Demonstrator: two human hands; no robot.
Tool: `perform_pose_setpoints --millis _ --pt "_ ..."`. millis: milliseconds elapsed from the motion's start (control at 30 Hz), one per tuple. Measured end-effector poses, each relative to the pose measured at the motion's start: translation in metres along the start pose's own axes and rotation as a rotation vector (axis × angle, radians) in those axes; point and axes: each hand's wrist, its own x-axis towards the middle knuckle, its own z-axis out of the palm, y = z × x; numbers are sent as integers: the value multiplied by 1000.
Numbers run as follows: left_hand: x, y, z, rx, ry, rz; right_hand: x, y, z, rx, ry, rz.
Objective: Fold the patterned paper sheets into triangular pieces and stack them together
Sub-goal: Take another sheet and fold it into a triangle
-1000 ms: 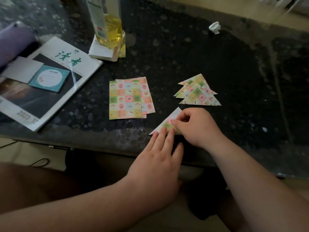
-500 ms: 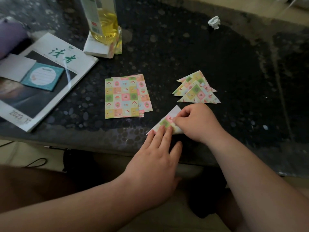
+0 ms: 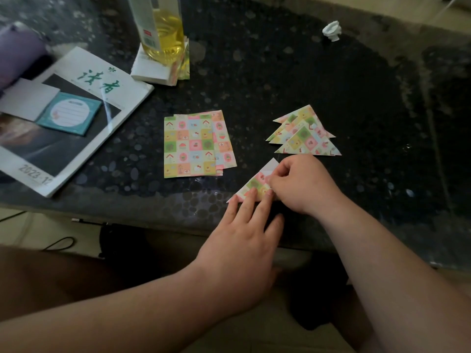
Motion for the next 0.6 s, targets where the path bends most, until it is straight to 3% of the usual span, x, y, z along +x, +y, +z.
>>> perform_pose_setpoints --millis 233,600 --pt "0 -1 7 37 63 9 0 -1 0 -12 -2 8" --pt "1 2 5 40 -24 -9 -2 -3 1 -44 2 3"
